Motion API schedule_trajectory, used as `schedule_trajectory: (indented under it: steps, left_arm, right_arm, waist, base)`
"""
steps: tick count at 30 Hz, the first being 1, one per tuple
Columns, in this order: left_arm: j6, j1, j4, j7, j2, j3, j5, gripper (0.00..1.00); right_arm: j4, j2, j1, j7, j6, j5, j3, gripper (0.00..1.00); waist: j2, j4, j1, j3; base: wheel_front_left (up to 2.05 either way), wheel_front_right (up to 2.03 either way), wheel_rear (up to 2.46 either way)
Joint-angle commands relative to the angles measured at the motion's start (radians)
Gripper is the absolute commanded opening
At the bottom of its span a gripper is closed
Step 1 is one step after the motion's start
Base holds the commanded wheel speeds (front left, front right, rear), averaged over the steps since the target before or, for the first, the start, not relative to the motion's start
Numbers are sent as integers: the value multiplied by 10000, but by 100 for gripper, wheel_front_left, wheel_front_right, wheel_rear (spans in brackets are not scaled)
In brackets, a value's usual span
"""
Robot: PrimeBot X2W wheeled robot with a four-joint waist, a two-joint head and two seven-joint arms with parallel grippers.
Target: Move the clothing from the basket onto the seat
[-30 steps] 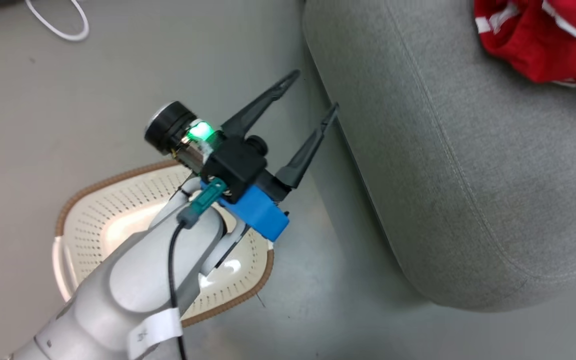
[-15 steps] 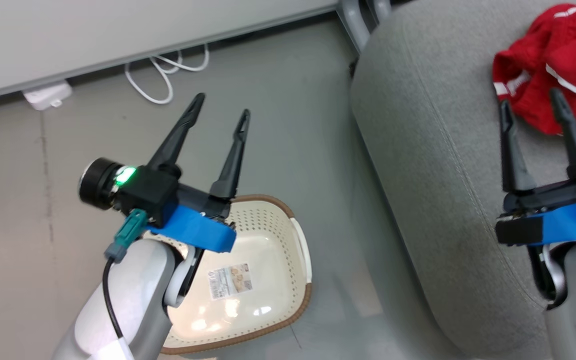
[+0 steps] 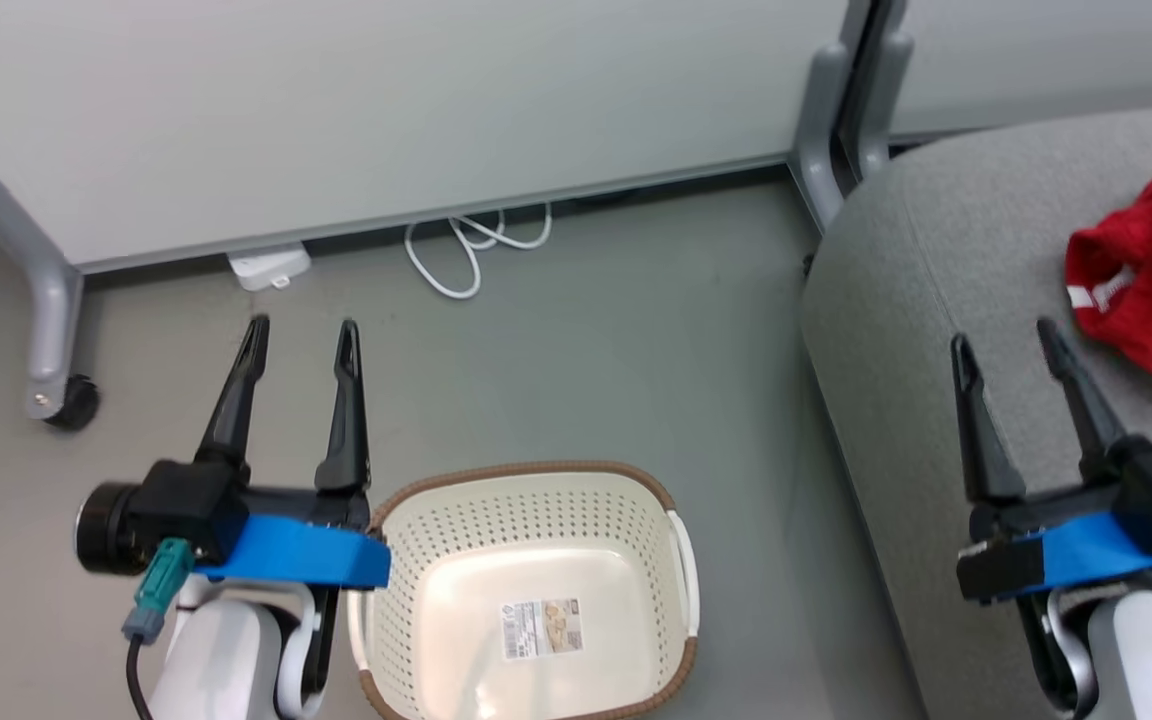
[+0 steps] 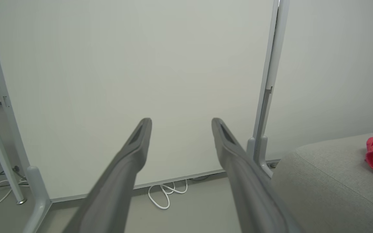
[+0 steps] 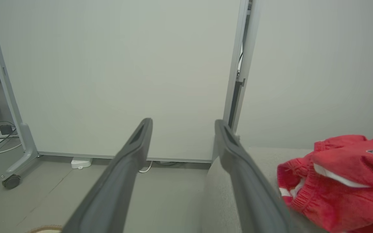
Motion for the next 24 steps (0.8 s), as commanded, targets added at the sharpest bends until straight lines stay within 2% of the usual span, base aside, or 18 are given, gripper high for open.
schedule_trajectory:
  steps: [1, 11, 24]
  left_arm:
    - [-113, 253, 21, -23, -97, 176, 126, 100]
    - [-544, 1315, 247, -25, -525, 972, 602, 100]
    - [-764, 1850, 513, -25, -655, 1248, 655, 100]
  right_arm:
    - [77, 83, 300, -39, 1, 8, -61, 100]
    - [516, 513, 1312, -39, 1, 227, -162, 100]
    - [1010, 855, 1682, -38, 1, 411, -124, 100]
  waist:
    - [0, 307, 2, -329]
    - [0, 654, 2, -1082]
    - [0, 764, 2, -1363]
  base:
    - [0, 0, 0]
    - [0, 0, 0]
    - [0, 0, 0]
